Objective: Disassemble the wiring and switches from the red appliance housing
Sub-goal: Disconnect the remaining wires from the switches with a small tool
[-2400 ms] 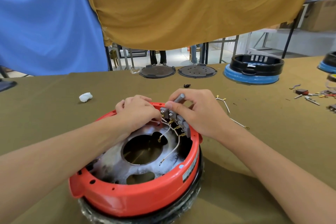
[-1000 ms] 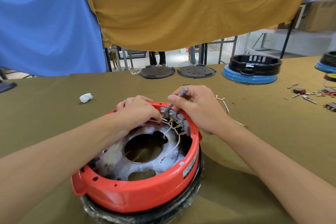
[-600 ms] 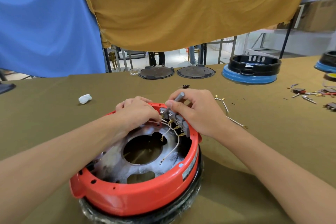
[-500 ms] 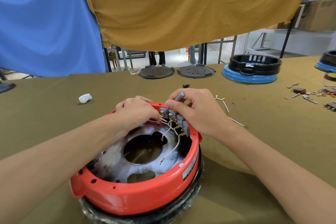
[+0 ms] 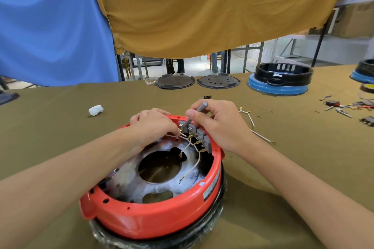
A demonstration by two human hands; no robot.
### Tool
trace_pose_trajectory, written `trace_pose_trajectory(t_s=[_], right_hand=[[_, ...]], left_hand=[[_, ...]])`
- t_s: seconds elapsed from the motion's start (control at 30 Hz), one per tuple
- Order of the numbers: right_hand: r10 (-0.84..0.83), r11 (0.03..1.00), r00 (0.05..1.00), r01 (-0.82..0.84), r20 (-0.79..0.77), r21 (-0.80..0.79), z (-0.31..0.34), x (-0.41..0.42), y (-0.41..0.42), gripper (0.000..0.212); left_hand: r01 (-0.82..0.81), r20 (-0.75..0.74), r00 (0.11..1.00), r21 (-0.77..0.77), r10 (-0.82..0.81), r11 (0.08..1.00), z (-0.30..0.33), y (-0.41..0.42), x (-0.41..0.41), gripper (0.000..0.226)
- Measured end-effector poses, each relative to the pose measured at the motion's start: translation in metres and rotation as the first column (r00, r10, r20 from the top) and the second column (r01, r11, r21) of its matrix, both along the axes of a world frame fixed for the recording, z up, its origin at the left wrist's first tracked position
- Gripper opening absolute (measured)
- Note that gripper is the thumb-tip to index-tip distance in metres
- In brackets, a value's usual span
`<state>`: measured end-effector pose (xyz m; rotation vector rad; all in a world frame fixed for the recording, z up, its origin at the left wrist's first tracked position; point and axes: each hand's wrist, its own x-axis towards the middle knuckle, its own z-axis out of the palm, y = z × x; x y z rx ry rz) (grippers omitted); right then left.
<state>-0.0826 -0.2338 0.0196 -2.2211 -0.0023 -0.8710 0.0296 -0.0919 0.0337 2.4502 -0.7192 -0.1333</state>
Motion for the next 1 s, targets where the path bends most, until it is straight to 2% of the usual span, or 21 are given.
trace_pose_trajectory(t_s=[0.3,0.5,0.8,1.0], right_hand=[[-0.001,1.000,1.000,0.000,0.009,0.026,0.0001,0.0005,-0.0013,0.016],[-0.002,0.995,1.000,0.001,0.003,0.101,0.0007,0.0012,-0.0005,0.017],[0.001,1.000,1.000,-0.002,0.018,0.025,0.0003,-0.0003,-0.0008,0.016],[0.024,0.990,1.000,-0.022,-0.012,0.139,0.0017,0.0015,-0.0015,0.017]], left_hand=[[0.015,0.018,1.000,0.009,-0.015,1.000,0.0002,-0.0006,0.0015,0.031],[0.012,0.014,1.000,0.006,-0.012,1.000,0.0004,0.0007,0.0009,0.031],[0.010,0.022,1.000,0.013,-0.011,1.000,-0.0009,0.0009,0.0029,0.032],[0.006,-0.007,1.000,0.013,-0.006,1.000,0.0002,0.0010,0.0026,0.036]])
